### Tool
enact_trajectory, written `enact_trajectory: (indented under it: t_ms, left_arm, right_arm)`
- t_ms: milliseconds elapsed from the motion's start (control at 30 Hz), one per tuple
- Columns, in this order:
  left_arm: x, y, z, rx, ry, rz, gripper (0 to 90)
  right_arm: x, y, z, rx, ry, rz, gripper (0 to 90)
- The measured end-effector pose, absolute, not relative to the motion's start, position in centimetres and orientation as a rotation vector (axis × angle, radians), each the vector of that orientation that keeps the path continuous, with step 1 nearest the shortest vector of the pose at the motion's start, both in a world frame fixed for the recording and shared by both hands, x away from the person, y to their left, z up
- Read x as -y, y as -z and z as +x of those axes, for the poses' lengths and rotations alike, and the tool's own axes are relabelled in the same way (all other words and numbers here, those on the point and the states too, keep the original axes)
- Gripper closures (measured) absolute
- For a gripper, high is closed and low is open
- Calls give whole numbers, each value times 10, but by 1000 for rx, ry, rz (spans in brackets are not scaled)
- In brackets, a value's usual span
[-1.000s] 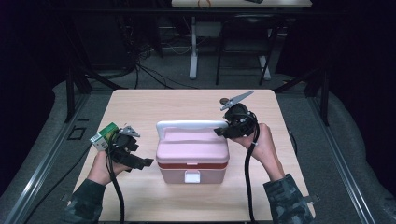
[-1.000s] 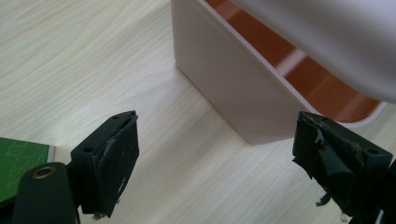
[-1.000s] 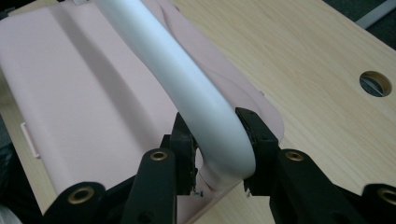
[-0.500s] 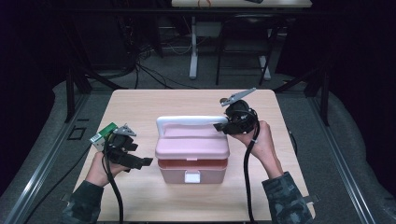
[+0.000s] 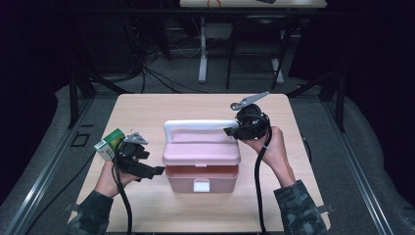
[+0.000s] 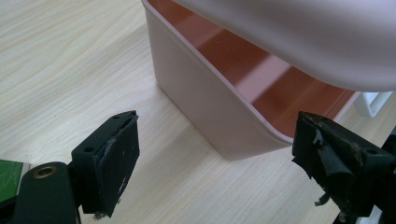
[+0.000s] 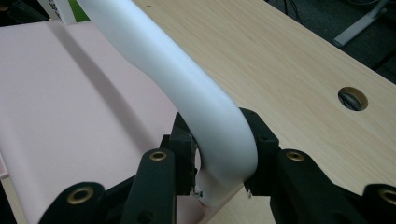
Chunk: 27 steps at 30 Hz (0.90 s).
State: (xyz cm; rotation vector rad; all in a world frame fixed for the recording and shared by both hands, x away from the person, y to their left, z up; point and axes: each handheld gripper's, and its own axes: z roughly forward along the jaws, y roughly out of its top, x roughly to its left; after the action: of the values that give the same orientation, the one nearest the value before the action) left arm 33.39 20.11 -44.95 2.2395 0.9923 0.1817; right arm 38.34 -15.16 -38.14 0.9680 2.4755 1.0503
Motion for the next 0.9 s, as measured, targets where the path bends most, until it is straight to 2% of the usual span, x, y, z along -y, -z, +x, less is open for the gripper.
enact_trajectory:
  t_ms: [567, 900]
  left_arm:
    - [-190, 454, 332, -1001, -207, 2211, 186]
    - [-182, 459, 330, -995, -212, 2232, 334]
  right_arm:
    - [150, 380, 384, -2459, -1043, 969, 696]
    - [149, 380, 385, -2449, -1029, 971, 697]
